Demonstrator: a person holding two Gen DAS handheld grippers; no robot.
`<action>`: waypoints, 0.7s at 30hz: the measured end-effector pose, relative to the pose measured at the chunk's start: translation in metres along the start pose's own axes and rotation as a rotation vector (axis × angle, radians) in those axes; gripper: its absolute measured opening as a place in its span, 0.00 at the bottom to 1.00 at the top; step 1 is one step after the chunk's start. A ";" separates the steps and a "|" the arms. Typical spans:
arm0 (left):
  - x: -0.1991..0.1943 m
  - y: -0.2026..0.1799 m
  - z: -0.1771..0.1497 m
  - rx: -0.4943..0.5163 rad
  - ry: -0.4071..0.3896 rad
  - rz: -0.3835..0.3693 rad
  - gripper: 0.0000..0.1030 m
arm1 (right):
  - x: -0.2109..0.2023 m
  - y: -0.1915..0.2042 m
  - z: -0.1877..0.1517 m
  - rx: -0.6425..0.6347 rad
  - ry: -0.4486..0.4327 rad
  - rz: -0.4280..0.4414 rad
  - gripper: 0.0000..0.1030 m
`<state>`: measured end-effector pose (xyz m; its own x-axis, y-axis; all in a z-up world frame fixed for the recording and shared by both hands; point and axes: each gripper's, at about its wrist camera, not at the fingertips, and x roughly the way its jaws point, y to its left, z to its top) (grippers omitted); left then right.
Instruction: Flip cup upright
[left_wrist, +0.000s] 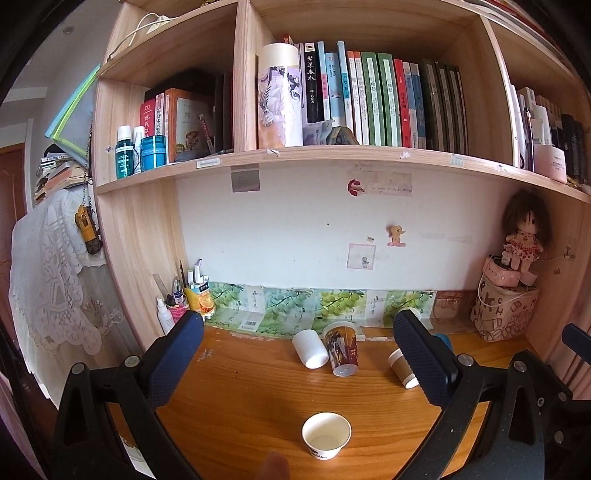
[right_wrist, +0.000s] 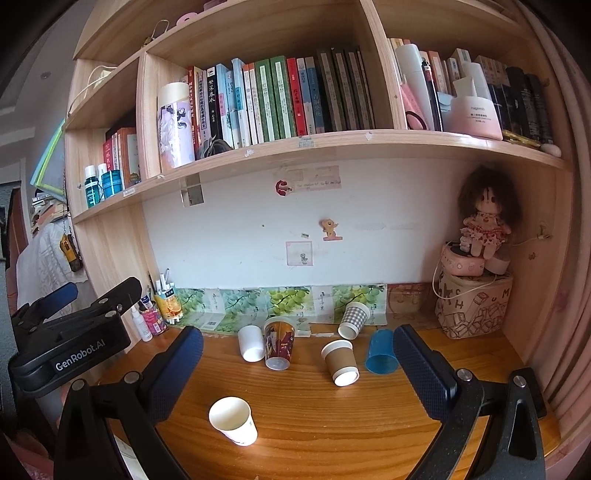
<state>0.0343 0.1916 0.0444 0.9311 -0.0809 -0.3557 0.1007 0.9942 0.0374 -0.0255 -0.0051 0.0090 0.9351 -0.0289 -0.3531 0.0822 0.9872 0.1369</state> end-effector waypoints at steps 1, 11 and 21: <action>0.000 0.000 0.000 0.000 0.000 0.000 1.00 | 0.001 0.001 0.000 0.000 0.002 0.002 1.00; 0.005 0.000 0.002 0.007 0.009 -0.010 1.00 | 0.005 0.003 0.000 0.001 0.011 0.006 1.00; 0.008 0.000 0.003 0.008 0.010 -0.008 1.00 | 0.009 0.005 0.002 0.003 0.013 0.012 1.00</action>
<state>0.0428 0.1907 0.0441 0.9266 -0.0886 -0.3654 0.1116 0.9929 0.0422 -0.0164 -0.0002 0.0085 0.9317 -0.0146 -0.3629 0.0717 0.9869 0.1444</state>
